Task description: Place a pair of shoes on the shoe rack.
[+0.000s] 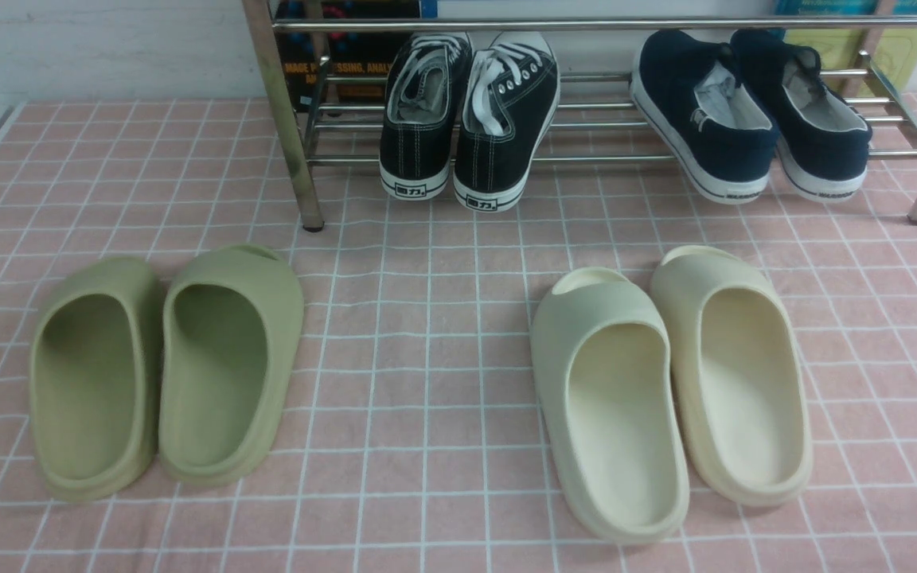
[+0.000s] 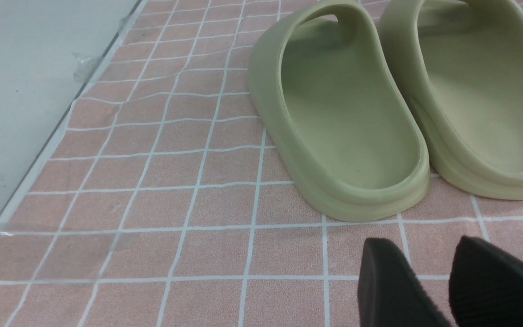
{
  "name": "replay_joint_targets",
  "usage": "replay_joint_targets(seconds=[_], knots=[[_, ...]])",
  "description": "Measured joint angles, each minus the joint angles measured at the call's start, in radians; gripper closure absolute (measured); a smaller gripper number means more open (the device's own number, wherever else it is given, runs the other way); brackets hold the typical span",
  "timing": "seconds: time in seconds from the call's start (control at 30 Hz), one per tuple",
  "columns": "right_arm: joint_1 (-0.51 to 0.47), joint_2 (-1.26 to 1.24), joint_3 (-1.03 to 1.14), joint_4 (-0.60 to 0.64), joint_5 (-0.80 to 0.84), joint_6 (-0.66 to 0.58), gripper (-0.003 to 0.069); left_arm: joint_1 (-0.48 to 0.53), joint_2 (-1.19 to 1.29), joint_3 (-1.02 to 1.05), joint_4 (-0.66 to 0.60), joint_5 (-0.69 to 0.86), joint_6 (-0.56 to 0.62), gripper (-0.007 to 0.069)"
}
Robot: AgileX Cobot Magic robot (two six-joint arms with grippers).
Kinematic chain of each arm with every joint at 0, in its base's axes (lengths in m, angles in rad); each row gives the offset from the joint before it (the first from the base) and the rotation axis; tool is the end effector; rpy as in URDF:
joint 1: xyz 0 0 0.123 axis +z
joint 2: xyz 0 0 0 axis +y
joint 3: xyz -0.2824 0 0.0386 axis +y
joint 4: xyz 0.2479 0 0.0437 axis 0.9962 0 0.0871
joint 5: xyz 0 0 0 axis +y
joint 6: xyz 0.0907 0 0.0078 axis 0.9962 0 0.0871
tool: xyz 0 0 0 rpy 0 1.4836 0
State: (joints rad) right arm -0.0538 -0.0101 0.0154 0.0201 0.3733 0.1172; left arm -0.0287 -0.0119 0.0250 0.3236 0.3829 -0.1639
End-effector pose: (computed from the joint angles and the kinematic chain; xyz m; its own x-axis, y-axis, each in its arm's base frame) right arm 0.0525 -0.0022 0.1749 -0.2778 0.1507 -0.9487 0.0852 0.9876 0.1319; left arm 0.0525 0.0094 0.1727 -0.2955 0.1448 -0.9443 -0.0451 0.9852 0.1652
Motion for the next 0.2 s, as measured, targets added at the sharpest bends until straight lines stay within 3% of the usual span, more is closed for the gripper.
replay_joint_targets(seconds=[0.2], knots=[[0.0, 0.0, 0.0, 0.0, 0.0, 0.0, 0.0643, 0.0, 0.0, 0.0, 0.0, 0.0, 0.0, 0.0385]])
